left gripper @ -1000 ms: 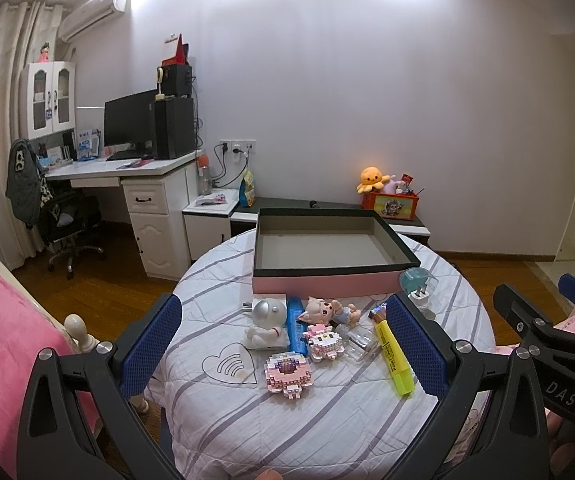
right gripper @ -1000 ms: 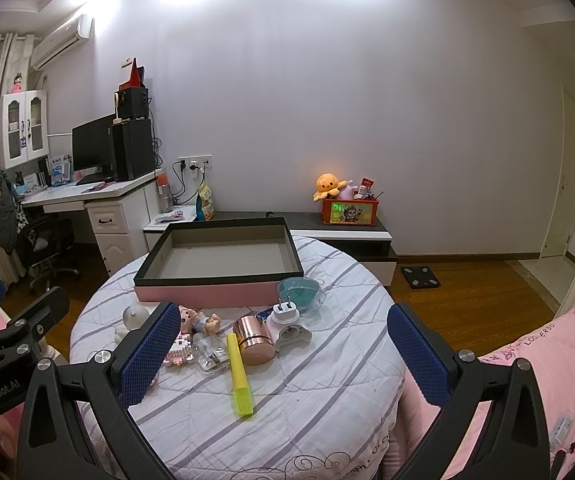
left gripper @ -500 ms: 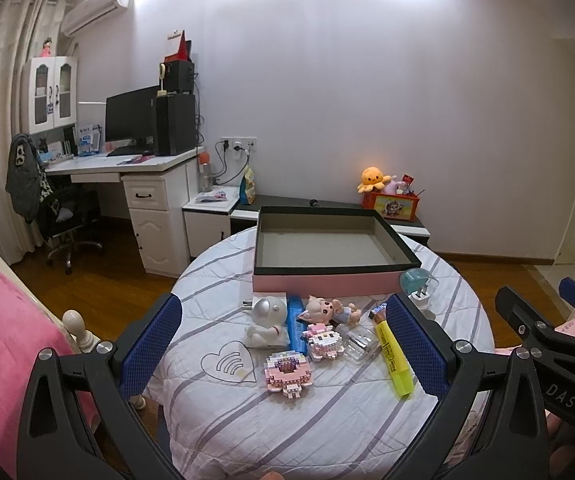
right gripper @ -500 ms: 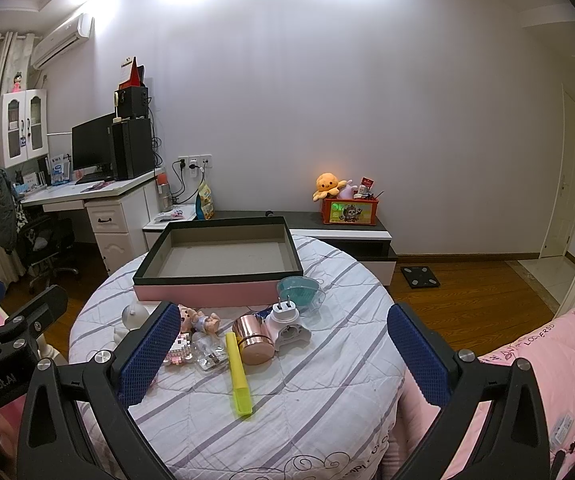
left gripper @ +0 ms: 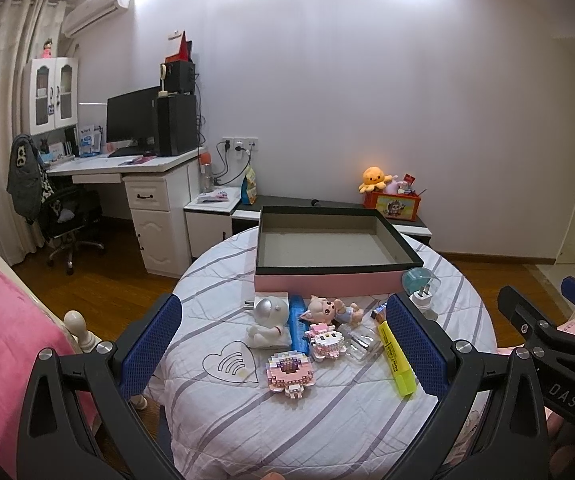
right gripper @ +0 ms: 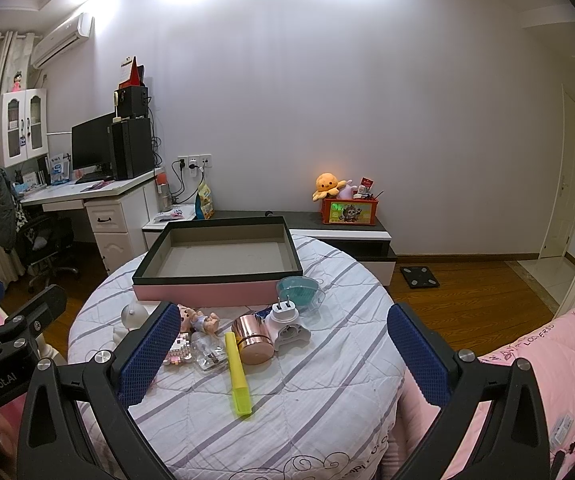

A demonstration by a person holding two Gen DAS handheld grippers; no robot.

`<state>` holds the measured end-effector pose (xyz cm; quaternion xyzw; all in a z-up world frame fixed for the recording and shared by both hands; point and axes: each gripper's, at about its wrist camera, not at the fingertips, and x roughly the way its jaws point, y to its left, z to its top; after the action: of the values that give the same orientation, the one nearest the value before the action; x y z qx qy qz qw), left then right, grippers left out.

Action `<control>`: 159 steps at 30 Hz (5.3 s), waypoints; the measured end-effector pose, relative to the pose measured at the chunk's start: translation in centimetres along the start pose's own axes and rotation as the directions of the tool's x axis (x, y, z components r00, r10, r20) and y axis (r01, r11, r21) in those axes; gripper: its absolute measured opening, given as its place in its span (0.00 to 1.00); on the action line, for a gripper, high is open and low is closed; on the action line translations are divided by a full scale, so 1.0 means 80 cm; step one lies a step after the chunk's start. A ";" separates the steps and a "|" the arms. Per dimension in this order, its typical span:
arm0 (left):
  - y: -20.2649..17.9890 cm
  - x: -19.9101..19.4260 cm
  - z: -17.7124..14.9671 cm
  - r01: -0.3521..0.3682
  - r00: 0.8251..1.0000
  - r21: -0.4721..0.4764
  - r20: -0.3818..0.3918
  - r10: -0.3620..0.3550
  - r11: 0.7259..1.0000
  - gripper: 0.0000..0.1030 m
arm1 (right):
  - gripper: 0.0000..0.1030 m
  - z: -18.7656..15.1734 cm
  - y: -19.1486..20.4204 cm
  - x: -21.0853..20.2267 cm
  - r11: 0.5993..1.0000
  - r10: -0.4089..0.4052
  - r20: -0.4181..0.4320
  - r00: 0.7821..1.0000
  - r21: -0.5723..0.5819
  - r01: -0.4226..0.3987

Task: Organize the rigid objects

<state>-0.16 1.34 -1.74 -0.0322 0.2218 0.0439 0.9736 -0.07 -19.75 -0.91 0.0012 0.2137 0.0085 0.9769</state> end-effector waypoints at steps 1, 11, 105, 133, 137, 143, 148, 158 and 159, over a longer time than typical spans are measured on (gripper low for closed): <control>0.000 0.000 0.000 0.000 1.000 0.000 0.000 0.000 1.000 1.00 | 1.00 0.000 0.000 0.000 1.000 0.000 0.000 1.000 -0.001 0.000; 0.000 0.000 0.001 0.000 1.000 -0.001 0.001 0.000 1.000 1.00 | 1.00 0.000 0.000 0.000 1.000 0.001 0.000 1.000 0.000 -0.001; -0.003 0.152 -0.104 0.208 0.941 0.008 -0.275 -0.198 0.978 0.48 | 0.14 -0.104 0.034 0.189 0.929 0.330 -0.436 0.837 -0.006 -0.370; -0.032 0.353 0.102 0.210 0.937 0.019 -0.290 -0.195 0.978 0.48 | 0.14 0.096 0.037 0.369 0.936 0.342 -0.385 0.857 0.057 -0.348; -0.039 0.385 0.096 0.228 0.915 0.018 -0.346 -0.208 0.973 0.48 | 0.14 0.087 0.042 0.403 0.943 0.320 -0.439 0.839 0.065 -0.325; -0.035 0.398 0.101 0.236 0.911 0.009 -0.350 -0.218 0.972 0.76 | 0.33 0.082 0.040 0.423 0.959 0.274 -0.474 0.837 0.070 -0.274; -0.015 0.375 0.104 0.233 0.922 -0.030 -0.311 -0.230 0.972 0.98 | 0.84 0.080 0.029 0.404 0.963 0.271 -0.439 0.857 0.116 -0.245; -0.001 0.270 0.099 0.214 0.954 -0.038 -0.207 -0.217 0.976 1.00 | 1.00 0.086 0.005 0.292 0.959 0.275 -0.313 0.909 0.151 -0.238; 0.001 0.263 0.099 0.206 0.957 -0.043 -0.202 -0.210 0.978 1.00 | 1.00 0.085 0.003 0.279 0.959 0.277 -0.303 0.912 0.142 -0.245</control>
<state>22.13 3.54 -3.78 -0.0701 0.3160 -0.0597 0.9443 23.05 -19.08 -4.09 0.0777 0.3670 0.1282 0.9180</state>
